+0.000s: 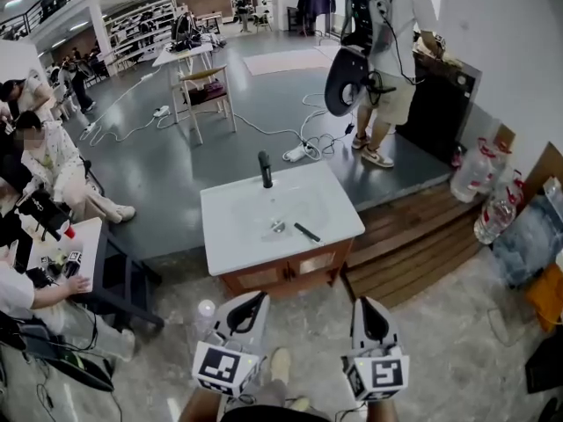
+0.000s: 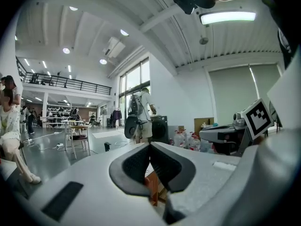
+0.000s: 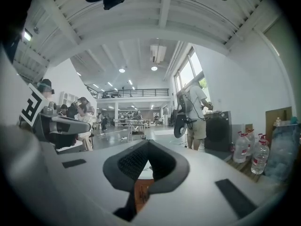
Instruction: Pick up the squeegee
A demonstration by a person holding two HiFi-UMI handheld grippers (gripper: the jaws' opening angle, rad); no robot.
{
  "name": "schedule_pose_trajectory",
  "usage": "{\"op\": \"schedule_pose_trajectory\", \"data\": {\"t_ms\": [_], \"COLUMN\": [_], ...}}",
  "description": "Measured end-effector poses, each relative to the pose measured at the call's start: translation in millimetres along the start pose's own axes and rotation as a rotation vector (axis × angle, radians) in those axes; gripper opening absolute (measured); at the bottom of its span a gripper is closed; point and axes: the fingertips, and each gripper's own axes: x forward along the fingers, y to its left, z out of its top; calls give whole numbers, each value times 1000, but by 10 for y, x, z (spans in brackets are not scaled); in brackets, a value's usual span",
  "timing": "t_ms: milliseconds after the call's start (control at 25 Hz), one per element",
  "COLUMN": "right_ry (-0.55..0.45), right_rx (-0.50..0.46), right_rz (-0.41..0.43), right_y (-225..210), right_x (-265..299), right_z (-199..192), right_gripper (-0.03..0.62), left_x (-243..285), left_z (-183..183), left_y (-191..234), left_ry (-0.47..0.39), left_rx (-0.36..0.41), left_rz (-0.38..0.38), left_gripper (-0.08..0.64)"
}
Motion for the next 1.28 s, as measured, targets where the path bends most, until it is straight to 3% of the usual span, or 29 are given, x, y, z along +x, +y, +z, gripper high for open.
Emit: {"op": "schedule_pose_trajectory", "data": {"t_ms": [320,440,800,1040,1280], "right_ry": [36,9,54,53,38], "right_rx": [38,31,17,1,-1], "right_rz": [0,3,9,0,-9], "right_y": [-60,-82,22,72,96], "right_x": [600,815,1414,1760,1995], "right_z": [116,124,144,167,143], "right_gripper": [-2,-2,-2,-2,-2], "left_x": [472,619,982,1179,1335], "left_z": [96,95,78,-4,7], "left_y": [387,526,1026,1285,1500], "left_ry": [8,4,-6,25,-3], "left_rx": [2,-1,-15,-45,-36], "left_rz": [4,2,1,-13,-16], "left_gripper": [2,2,2,2,2]}}
